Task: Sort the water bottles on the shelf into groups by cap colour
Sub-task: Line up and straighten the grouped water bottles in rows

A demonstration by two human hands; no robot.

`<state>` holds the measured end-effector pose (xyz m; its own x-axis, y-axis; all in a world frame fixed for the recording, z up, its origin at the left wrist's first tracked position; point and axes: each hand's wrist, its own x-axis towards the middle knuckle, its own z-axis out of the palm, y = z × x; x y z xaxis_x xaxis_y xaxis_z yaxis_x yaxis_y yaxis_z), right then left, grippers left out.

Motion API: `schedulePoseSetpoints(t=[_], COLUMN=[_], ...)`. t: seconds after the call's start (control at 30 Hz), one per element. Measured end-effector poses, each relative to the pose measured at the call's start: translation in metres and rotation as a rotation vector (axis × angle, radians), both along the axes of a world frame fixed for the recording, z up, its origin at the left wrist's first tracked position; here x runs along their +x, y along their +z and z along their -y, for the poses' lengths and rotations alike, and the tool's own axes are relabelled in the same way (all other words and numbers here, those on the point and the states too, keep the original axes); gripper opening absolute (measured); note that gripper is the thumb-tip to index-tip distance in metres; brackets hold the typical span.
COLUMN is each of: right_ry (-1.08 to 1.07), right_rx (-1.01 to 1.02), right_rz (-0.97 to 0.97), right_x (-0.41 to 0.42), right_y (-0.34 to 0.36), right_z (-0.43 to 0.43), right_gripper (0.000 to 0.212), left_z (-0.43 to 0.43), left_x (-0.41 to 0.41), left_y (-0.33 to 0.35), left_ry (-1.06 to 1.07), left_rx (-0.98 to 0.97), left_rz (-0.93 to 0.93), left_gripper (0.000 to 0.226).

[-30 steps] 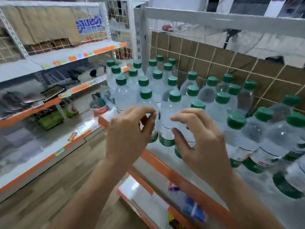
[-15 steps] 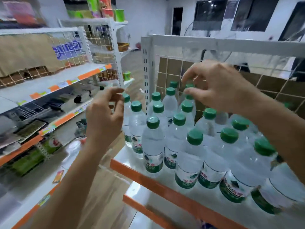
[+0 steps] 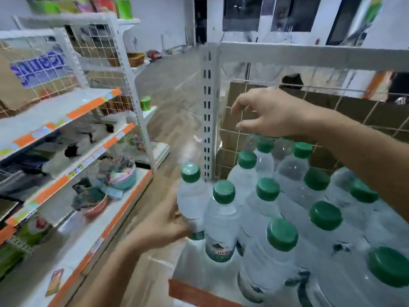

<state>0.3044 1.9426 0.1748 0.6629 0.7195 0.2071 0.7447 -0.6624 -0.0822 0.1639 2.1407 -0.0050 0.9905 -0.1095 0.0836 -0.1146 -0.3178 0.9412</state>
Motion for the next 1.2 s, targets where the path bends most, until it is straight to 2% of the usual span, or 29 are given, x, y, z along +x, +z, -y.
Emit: schedulePoseSetpoints(t=[0.1,0.17,0.27,0.33,0.4,0.47,0.53,0.63,0.77,0.93,1.2], right_ry=[0.003,0.013,0.044,0.036,-0.012,-0.066,-0.121,-0.171,-0.112,-0.058,-0.091], right_rx=[0.004,0.019,0.047,0.018,-0.095,-0.222,-0.262,-0.248,-0.255,-0.234,-0.201], right_rz=[-0.053,-0.158,-0.377,-0.42,-0.343,-0.175,-0.071,-0.073,-0.107,-0.142,-0.043], right_x=[0.011,0.015,0.014,0.015,0.021,0.031,0.042,0.052,0.056,0.061,0.067], right_y=[-0.008,-0.011,-0.013,-0.016,-0.019,-0.023,-0.025,-0.025,-0.026,-0.026,-0.037], right_z=[-0.028,-0.039,-0.052,-0.056,-0.058,-0.058,-0.055,-0.052,-0.056,-0.057,-0.056], right_gripper=[0.03,0.032,0.042,0.05,0.054,0.046,0.036,0.031,0.031,0.027,0.023], left_z=[-0.013,-0.019,-0.025,-0.022,-0.013,-0.001,0.01,0.017,0.021,0.026,0.04], left_x=[0.022,0.041,0.08,0.106,0.128,0.144,0.153,0.152,0.148,0.153,0.152], left_y=[-0.014,-0.018,-0.024,-0.028,-0.03,-0.034,-0.045,-0.075,-0.101,-0.102,-0.096], left_ry=[-0.022,-0.009,0.009,0.023,0.01,0.04,0.153,0.31,0.266,0.402,0.548], left_rx=[0.031,0.021,0.038,0.047,0.038,0.049,0.052,0.133,0.239,0.217,0.167], left_rz=[0.001,0.0,0.037,0.05,0.039,0.069,0.153,0.176,0.081,0.116,0.02], left_gripper=[0.077,0.078,0.074,0.073,0.071,0.063,0.059,0.058,0.054,0.043,0.043])
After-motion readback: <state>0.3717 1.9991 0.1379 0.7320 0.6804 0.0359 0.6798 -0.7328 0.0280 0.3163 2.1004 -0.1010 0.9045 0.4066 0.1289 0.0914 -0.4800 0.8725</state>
